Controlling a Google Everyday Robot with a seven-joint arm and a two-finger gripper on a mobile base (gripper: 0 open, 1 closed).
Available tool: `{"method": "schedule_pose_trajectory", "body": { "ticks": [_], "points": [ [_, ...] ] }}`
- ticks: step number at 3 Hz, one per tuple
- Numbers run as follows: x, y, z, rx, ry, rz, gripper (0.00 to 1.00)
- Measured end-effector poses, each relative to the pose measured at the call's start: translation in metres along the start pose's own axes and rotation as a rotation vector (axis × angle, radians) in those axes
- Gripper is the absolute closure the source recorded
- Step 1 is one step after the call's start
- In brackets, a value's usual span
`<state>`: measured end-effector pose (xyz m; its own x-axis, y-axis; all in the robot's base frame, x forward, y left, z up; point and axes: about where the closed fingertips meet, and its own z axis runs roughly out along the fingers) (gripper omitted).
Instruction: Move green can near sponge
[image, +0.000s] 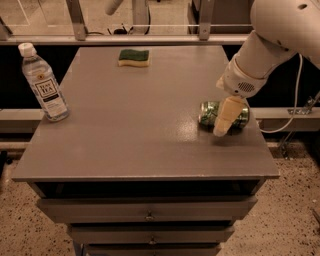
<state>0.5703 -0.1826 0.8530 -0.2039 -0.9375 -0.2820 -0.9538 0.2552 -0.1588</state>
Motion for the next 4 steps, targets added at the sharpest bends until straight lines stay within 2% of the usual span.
{"method": "schedule_pose_trajectory", "body": {
  "ticks": [1, 2, 3, 4],
  "points": [
    [-0.003, 0.001, 0.01, -0.064, 0.048, 0.035, 0.36],
    [-0.004, 0.003, 0.012, -0.097, 0.067, 0.059, 0.6],
    [-0.012, -0.004, -0.007, -0.077, -0.007, 0.072, 0.83],
    [-0.026, -0.018, -0.043, -0.009, -0.165, 0.088, 1.0]
  ]
}}
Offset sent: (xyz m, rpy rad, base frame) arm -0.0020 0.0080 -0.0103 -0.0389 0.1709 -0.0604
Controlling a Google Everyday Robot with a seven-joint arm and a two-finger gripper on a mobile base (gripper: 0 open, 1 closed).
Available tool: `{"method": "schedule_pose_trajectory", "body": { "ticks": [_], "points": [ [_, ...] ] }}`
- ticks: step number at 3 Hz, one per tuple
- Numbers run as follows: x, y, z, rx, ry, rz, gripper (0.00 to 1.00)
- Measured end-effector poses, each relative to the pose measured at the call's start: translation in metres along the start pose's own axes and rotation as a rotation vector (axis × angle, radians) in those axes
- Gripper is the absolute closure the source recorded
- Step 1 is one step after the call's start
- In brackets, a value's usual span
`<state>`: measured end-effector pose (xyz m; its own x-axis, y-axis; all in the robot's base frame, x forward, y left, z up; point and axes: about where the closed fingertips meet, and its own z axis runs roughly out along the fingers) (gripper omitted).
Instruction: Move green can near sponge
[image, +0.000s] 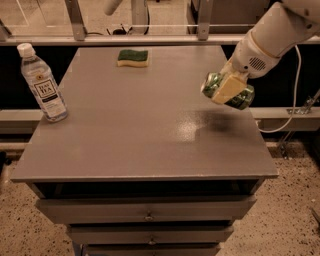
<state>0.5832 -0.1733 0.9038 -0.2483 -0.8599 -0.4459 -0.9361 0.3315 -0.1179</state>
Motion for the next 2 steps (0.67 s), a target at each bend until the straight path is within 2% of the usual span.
{"method": "schedule_pose_trajectory", "body": {
  "ticks": [1, 2],
  "points": [
    [-0.013, -0.008, -0.024, 0.063, -0.201, 0.015, 1.0],
    [-0.014, -0.017, -0.05, 0.161, -0.51, 0.058, 1.0]
  ]
}}
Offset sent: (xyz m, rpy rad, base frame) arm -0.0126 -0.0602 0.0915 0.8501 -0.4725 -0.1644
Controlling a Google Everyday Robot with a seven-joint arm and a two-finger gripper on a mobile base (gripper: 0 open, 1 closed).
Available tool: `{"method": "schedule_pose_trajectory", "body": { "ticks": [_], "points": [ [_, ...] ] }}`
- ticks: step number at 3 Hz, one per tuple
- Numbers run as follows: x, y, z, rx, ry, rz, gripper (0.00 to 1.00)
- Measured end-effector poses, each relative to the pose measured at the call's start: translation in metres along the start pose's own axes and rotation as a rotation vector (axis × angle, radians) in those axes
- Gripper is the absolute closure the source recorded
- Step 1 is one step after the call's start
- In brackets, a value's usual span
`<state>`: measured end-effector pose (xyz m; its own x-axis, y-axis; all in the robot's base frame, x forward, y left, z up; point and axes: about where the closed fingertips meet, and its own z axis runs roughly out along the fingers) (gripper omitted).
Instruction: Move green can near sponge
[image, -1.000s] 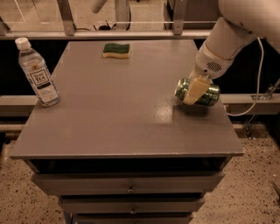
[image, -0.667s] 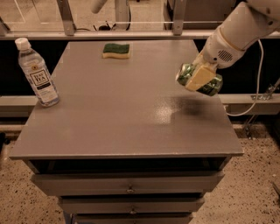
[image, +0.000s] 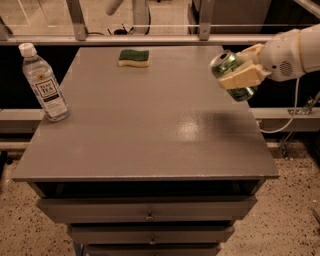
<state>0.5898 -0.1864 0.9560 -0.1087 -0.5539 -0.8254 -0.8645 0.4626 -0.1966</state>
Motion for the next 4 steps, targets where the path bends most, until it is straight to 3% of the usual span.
{"method": "schedule_pose_trajectory", "body": {
  "ticks": [1, 2, 3, 4],
  "points": [
    [-0.01, -0.006, -0.025, 0.056, -0.059, 0.028, 1.0],
    [-0.008, -0.005, -0.024, 0.048, -0.048, 0.028, 1.0],
    [-0.019, -0.021, -0.007, 0.06, -0.121, 0.016, 1.0],
    [-0.042, -0.068, 0.029, 0.092, -0.246, 0.001, 1.0]
  ]
}}
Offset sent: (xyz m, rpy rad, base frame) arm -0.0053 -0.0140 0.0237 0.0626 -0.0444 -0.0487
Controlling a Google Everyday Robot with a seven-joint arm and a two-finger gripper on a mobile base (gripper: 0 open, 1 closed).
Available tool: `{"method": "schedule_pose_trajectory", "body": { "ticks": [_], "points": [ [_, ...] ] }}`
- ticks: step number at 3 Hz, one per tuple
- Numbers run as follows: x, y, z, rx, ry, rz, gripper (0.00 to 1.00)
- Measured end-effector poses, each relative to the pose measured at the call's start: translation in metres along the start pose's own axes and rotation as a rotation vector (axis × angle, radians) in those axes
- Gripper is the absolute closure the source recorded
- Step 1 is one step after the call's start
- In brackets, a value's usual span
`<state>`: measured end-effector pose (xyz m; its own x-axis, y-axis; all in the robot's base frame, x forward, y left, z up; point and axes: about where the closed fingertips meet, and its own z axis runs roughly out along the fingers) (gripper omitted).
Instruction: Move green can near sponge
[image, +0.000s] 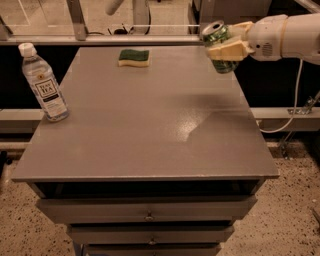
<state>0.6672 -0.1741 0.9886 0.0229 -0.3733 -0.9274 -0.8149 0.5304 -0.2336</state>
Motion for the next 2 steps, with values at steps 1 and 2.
{"method": "schedule_pose_trajectory", "body": {
  "ticks": [1, 2],
  "points": [
    [-0.009, -0.024, 0.042, 0.001, -0.081, 0.012, 1.0],
    [-0.006, -0.024, 0.079, -0.035, -0.112, 0.051, 1.0]
  ]
}}
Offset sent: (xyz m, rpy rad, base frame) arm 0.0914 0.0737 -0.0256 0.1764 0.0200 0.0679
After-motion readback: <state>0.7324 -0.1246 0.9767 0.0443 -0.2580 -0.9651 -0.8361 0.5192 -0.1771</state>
